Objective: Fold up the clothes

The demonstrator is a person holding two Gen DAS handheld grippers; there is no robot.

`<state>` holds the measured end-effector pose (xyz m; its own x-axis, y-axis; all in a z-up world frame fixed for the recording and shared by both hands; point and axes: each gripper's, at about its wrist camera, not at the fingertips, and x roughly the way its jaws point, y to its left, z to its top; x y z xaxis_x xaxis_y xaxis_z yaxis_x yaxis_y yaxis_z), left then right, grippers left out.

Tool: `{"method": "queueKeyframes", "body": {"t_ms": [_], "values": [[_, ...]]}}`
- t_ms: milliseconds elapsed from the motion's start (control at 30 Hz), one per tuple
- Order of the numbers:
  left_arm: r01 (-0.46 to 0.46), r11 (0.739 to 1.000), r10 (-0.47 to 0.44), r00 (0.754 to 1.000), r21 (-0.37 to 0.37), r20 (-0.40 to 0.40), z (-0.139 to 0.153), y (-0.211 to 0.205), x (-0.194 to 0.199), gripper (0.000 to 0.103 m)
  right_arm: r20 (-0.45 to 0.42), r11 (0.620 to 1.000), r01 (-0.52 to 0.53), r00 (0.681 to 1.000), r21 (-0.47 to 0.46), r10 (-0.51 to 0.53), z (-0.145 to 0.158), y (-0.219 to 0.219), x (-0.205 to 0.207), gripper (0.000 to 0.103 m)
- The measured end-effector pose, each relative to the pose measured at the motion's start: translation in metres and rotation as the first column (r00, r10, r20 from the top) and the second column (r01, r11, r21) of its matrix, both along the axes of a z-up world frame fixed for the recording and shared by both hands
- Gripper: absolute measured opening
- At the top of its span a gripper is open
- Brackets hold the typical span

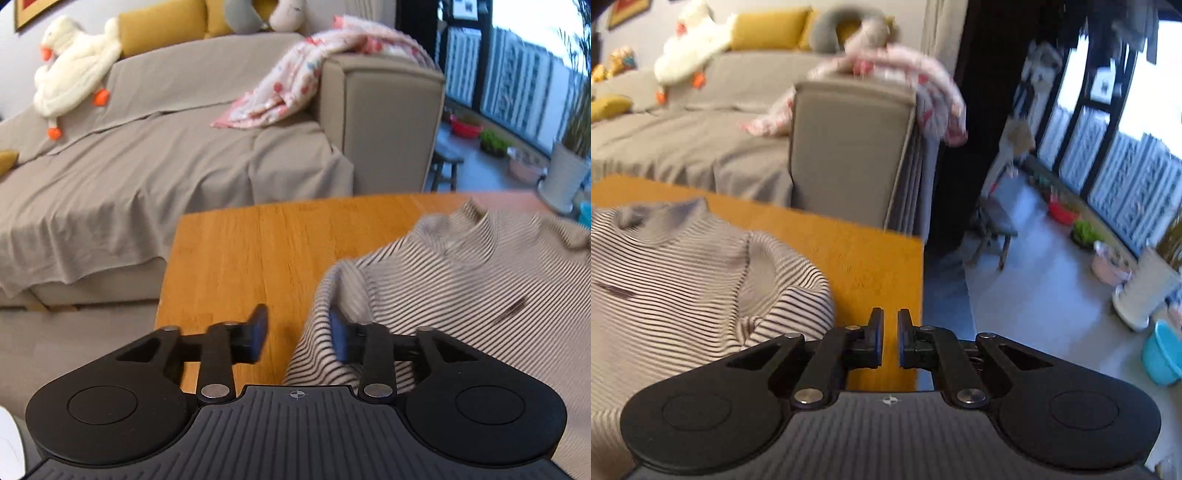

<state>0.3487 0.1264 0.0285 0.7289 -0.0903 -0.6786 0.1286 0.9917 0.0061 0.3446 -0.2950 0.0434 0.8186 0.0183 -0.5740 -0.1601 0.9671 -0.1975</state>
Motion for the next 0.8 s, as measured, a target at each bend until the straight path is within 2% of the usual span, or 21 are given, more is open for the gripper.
{"method": "queueKeyframes", "body": {"t_ms": [33,67,133,233,300,367,400,467,533,567,600,700,767,800], "values": [[-0.002,1.0,0.002,1.0,-0.021,0.017,0.007,-0.001,-0.007,0.064,0.014,1.0,-0.014,1.0,0.01,0.014,0.007,-0.003,-0.011,0.018],[0.003,0.999,-0.002,0.999,-0.045,0.033,0.013,-0.003,-0.014,0.069,0.023,0.999,-0.038,0.999,0.028,0.037,0.015,-0.006,-0.026,0.029],[0.054,0.993,-0.048,0.997,-0.105,0.058,0.02,-0.013,-0.036,0.084,0.04,0.993,-0.093,0.995,0.073,0.09,0.03,-0.012,-0.057,0.041],[0.152,0.97,-0.136,0.986,-0.191,0.094,0.025,-0.032,-0.073,0.095,0.037,0.966,-0.224,0.975,0.126,0.221,0.039,-0.003,-0.11,0.043],[0.225,0.948,-0.206,0.973,-0.223,0.107,0.015,-0.055,-0.098,0.096,0.019,0.929,-0.332,0.943,0.165,0.333,0.037,0.012,-0.15,0.048],[0.291,0.932,-0.272,0.956,-0.218,0.114,0.002,-0.079,-0.12,0.097,-0.021,0.893,-0.418,0.904,0.17,0.427,0.028,0.033,-0.177,0.053],[0.312,0.929,-0.294,0.949,-0.201,0.115,-0.003,-0.089,-0.128,0.097,-0.046,0.882,-0.45,0.887,0.14,0.46,0.02,0.046,-0.188,0.054],[0.327,0.924,-0.313,0.944,-0.196,0.1,-0.007,-0.099,-0.135,0.097,-0.087,0.878,-0.478,0.874,0.021,0.478,0.001,0.072,-0.201,0.054],[0.304,0.926,-0.291,0.953,-0.225,0.087,-0.005,-0.094,-0.136,0.098,-0.087,0.879,-0.473,0.879,-0.054,0.468,-0.005,0.08,-0.204,0.049],[0.29,0.928,-0.277,0.957,-0.236,0.088,-0.001,-0.089,-0.136,0.099,-0.082,0.88,-0.468,0.883,-0.086,0.462,-0.007,0.082,-0.205,0.015],[0.277,0.931,-0.261,0.961,-0.238,0.095,0.003,-0.083,-0.139,0.1,-0.08,0.888,-0.449,0.893,-0.099,0.443,-0.002,0.08,-0.197,0.008],[0.238,0.946,-0.215,0.969,-0.219,0.125,0.013,-0.063,-0.15,0.103,-0.007,0.943,-0.326,0.945,-0.063,0.326,0.039,0.056,-0.16,0.008],[0.208,0.952,-0.182,0.975,-0.225,0.129,0.015,-0.05,-0.157,0.103,0.114,0.977,-0.213,0.97,-0.012,0.213,0.089,0.03,-0.133,0.008],[0.194,0.95,-0.169,0.978,-0.242,0.123,0.014,-0.045,-0.16,0.103,0.162,0.983,-0.179,0.972,0.042,0.17,0.115,0.019,-0.122,0.008]]}}
